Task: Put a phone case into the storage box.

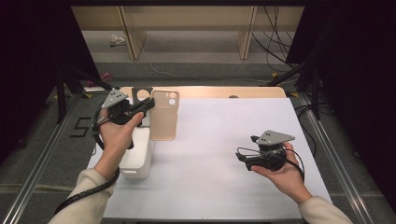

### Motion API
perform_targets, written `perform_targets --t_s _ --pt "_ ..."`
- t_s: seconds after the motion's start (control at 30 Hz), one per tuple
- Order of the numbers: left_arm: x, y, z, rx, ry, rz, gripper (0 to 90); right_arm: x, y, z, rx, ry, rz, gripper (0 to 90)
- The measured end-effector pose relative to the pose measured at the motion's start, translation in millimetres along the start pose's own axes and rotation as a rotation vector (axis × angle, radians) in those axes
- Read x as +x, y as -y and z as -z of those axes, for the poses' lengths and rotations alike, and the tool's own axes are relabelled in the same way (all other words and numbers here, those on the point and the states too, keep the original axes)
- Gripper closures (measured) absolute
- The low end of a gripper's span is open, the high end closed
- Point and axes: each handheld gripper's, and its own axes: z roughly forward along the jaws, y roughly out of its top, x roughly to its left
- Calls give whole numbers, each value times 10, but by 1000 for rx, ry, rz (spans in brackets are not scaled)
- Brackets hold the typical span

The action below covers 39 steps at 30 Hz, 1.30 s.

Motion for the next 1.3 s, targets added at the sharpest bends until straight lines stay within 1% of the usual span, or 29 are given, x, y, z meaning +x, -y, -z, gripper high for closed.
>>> perform_targets --t_s 0.23,0.87,1.3 --pt "61 -29 29 -4 -14 -3 844 -2 3 -3 2 0 -1 181" --pt "215 -88 77 -9 -40 6 844 -13 1 5 -3 4 -7 181" --pt "295 -120 100 -9 -61 -16 844 -20 7 2 -3 6 -10 181"
